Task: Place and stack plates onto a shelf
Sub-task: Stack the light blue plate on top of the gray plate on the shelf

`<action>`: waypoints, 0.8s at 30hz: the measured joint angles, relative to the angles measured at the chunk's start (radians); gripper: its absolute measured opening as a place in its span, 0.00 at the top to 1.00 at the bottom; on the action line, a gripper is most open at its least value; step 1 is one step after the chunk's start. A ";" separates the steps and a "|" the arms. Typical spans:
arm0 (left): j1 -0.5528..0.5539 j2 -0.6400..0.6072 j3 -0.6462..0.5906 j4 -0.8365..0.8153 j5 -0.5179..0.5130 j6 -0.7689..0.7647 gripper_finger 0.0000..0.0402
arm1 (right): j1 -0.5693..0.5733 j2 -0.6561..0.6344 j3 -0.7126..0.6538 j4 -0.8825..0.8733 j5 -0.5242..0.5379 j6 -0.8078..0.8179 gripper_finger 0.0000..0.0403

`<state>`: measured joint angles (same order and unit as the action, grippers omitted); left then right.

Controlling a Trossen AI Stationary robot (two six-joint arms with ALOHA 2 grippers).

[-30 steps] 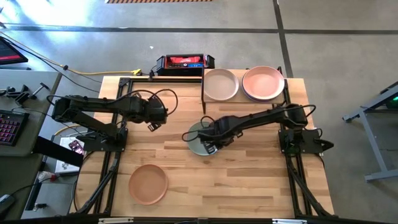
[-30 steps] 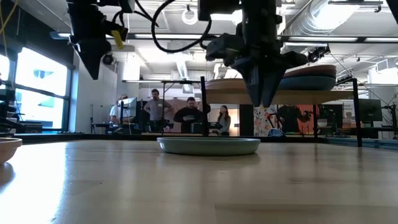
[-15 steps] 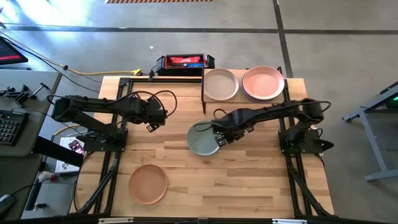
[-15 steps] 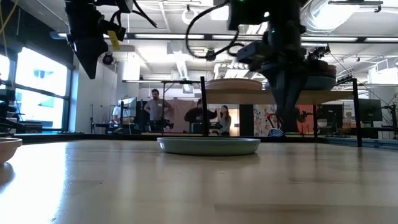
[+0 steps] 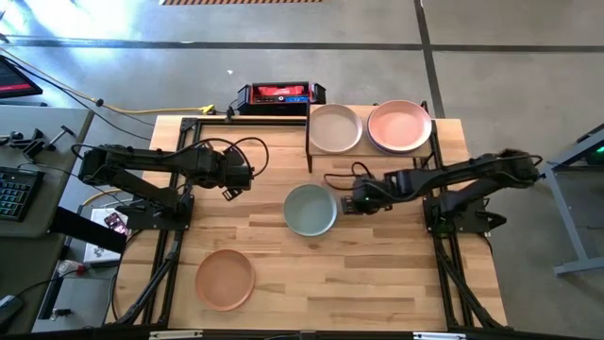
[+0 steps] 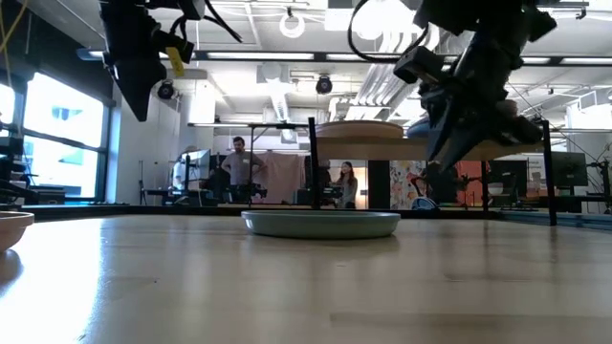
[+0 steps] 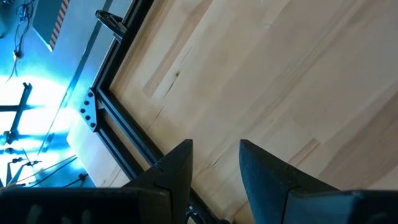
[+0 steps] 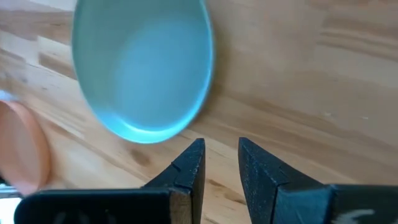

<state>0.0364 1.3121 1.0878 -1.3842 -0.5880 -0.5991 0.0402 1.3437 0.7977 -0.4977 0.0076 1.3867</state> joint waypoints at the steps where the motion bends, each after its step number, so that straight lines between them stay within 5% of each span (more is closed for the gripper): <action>1: 0.000 0.000 0.000 0.001 0.000 0.000 0.70 | 0.002 -0.001 -0.017 0.033 0.000 0.006 0.81; 12: 0.000 0.000 0.000 0.022 0.001 0.000 0.70 | 0.008 0.066 -0.060 0.266 0.009 0.056 0.81; 24: 0.000 0.000 0.000 0.021 0.002 0.000 0.70 | 0.008 0.147 -0.060 0.308 0.008 0.104 0.81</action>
<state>0.0368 1.3125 1.0874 -1.3635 -0.5865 -0.5987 0.0486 1.4906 0.7372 -0.1899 0.0158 1.4906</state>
